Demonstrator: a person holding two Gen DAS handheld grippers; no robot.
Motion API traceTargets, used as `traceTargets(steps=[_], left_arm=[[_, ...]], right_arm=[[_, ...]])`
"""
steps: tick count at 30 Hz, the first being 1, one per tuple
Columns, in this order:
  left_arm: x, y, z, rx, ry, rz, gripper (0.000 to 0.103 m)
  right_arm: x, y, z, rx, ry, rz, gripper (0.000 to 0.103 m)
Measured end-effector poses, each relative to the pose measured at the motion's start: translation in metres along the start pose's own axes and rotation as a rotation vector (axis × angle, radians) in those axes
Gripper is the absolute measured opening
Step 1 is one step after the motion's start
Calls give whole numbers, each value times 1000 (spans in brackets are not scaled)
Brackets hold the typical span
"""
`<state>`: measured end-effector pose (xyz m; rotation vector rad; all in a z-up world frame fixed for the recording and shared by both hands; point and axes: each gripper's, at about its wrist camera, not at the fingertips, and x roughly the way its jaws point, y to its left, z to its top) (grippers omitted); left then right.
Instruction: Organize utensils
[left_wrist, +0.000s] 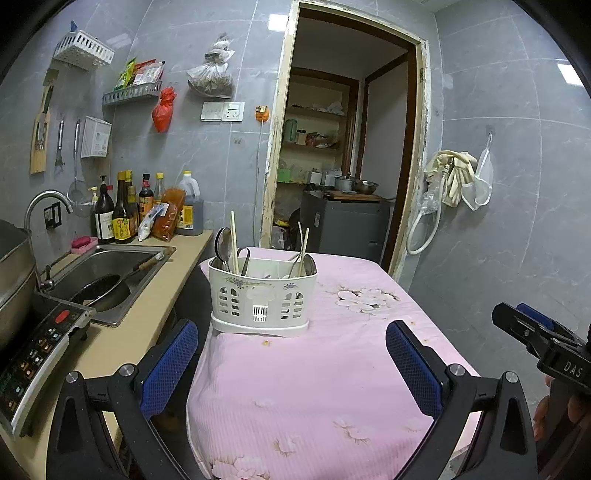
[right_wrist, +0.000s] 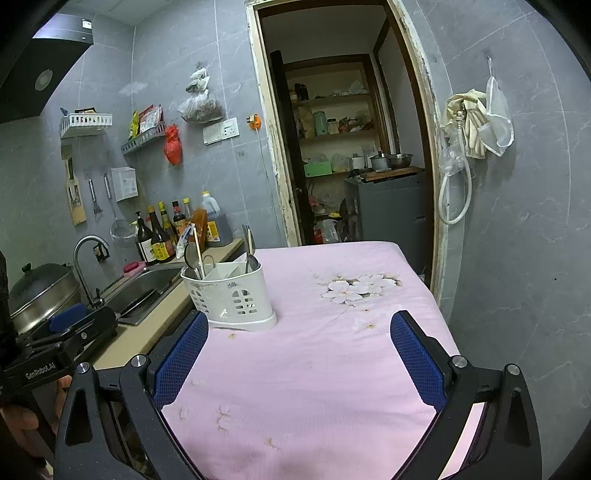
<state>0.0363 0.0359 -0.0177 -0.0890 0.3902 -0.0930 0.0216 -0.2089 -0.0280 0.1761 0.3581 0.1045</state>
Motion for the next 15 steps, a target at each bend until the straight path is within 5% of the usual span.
traceTargets(steps=[15], left_arm=[[4, 4, 1, 0, 3, 1, 103]], right_arm=[[5, 4, -1, -3, 9, 0, 97]])
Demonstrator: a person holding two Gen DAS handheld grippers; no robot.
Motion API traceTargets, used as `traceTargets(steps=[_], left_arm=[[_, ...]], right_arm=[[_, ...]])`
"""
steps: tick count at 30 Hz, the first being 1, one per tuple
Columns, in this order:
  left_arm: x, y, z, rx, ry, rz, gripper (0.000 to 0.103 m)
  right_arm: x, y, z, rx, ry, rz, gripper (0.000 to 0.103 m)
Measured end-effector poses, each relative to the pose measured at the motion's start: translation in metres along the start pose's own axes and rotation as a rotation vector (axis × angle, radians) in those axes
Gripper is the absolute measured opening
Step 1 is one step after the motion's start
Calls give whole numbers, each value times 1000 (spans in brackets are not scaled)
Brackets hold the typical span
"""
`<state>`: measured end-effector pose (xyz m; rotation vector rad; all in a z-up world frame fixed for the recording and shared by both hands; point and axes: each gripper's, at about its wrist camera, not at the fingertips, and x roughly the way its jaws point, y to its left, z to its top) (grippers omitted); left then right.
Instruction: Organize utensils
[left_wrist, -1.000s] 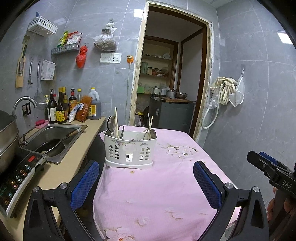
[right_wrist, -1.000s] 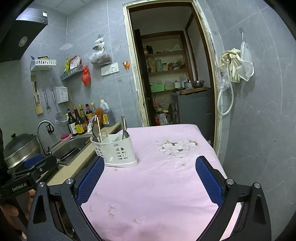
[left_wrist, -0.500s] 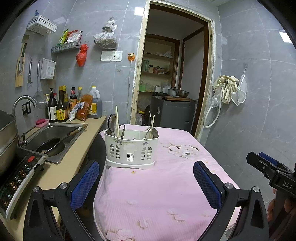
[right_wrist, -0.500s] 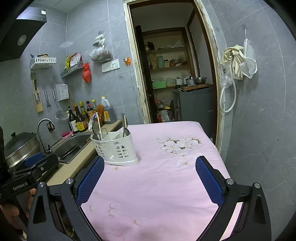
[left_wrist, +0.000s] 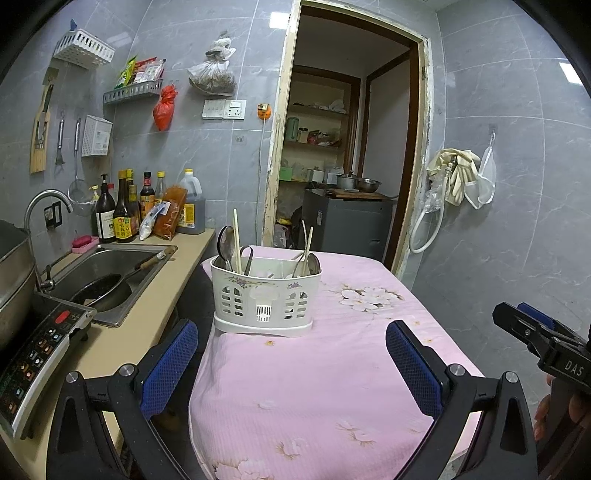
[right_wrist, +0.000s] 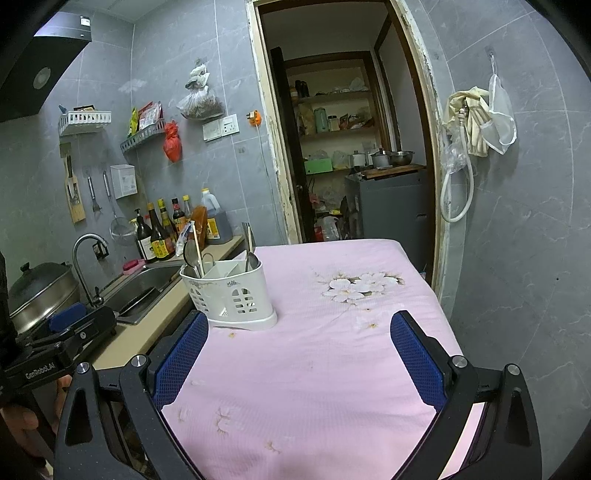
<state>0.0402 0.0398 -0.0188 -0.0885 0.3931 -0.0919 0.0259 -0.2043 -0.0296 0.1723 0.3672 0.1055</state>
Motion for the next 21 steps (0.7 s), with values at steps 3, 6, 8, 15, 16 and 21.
traceTargets(steps=[3, 6, 8, 15, 16, 21], left_arm=[[1, 1, 0, -2, 2, 2, 103], [1, 3, 0, -4, 2, 0, 103], [3, 5, 0, -5, 3, 0, 103], [4, 7, 0, -3, 4, 1, 103], [3, 6, 0, -4, 4, 1, 103], [4, 6, 0, -3, 5, 2, 103]], right_arm=[[1, 1, 0, -1, 1, 2, 97], [4, 3, -1, -4, 4, 5, 97], [5, 3, -1, -5, 5, 6, 97], [5, 4, -1, -4, 5, 5, 97], [6, 4, -1, -4, 5, 4, 97], [6, 4, -1, -4, 7, 4, 97]])
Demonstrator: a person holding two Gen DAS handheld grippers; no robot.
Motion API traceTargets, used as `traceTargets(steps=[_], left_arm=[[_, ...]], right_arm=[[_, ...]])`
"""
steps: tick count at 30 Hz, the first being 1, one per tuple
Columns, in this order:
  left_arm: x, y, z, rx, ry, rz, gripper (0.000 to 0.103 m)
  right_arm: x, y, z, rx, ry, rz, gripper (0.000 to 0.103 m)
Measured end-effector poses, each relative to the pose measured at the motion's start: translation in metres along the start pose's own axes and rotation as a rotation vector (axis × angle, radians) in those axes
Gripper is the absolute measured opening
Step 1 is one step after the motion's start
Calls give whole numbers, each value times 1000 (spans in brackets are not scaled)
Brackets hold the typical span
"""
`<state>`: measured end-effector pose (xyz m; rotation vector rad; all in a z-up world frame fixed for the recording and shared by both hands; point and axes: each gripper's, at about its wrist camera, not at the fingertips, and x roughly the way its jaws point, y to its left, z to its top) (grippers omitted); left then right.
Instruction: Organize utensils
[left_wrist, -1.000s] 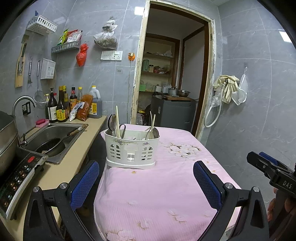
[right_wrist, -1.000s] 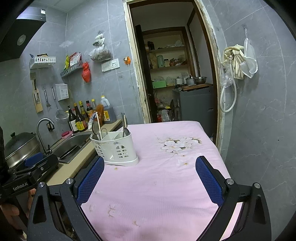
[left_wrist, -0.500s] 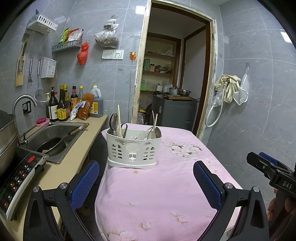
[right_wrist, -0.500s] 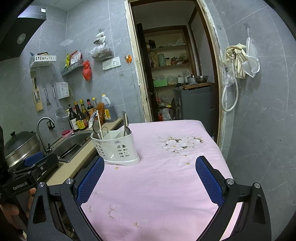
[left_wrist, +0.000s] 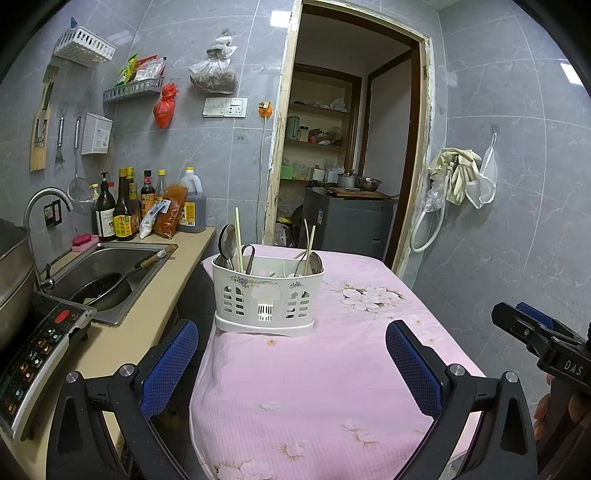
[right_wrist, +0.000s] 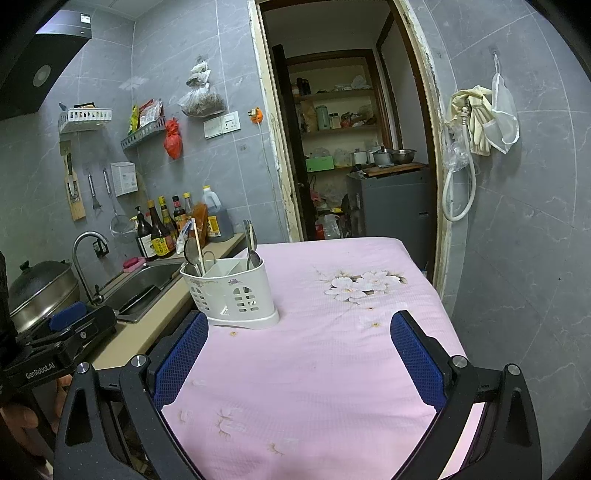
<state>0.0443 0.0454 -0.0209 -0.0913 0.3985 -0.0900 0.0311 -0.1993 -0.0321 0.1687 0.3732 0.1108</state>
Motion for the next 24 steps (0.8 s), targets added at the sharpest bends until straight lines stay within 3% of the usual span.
traceTargets(steps=[24], left_arm=[[2, 3, -2, 5, 2, 18, 102]], right_arm=[[3, 0, -3, -3, 9, 1, 97]])
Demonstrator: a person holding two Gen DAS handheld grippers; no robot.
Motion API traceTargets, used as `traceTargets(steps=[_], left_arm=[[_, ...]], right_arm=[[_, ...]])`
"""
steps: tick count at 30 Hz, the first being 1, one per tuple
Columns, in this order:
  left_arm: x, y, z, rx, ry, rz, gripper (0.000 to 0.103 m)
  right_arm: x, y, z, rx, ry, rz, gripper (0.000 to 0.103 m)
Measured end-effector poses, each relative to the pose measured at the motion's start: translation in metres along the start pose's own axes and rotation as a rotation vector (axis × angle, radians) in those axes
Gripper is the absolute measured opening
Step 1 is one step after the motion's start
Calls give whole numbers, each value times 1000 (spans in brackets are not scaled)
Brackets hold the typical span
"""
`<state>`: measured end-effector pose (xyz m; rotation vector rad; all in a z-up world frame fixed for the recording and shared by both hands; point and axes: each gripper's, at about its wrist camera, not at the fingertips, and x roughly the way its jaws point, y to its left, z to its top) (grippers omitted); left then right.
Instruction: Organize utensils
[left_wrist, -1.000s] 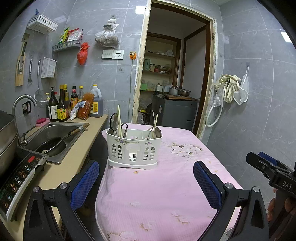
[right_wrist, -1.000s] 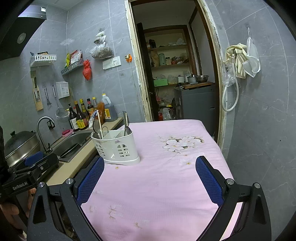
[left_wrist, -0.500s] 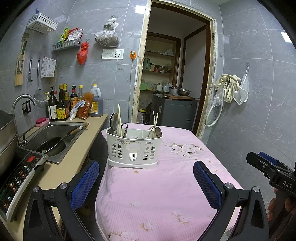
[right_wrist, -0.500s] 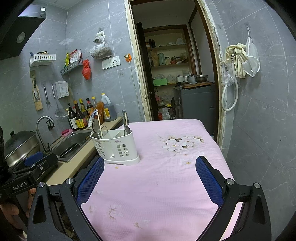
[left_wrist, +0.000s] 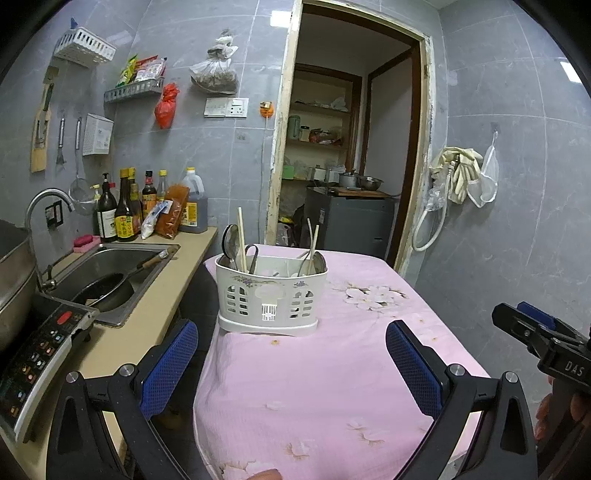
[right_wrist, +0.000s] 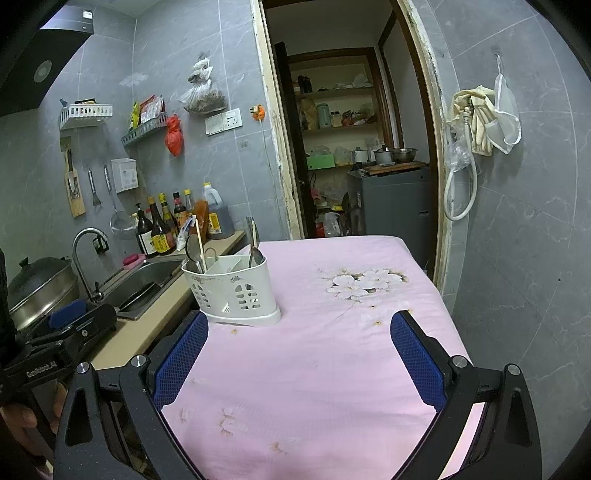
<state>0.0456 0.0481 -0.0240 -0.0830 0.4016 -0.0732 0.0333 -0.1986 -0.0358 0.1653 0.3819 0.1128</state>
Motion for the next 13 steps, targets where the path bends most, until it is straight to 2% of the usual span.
traceTargets(steps=[13], left_arm=[[0, 1, -2, 4, 10, 41, 103]], right_arm=[[0, 3, -4, -9, 7, 3, 97]])
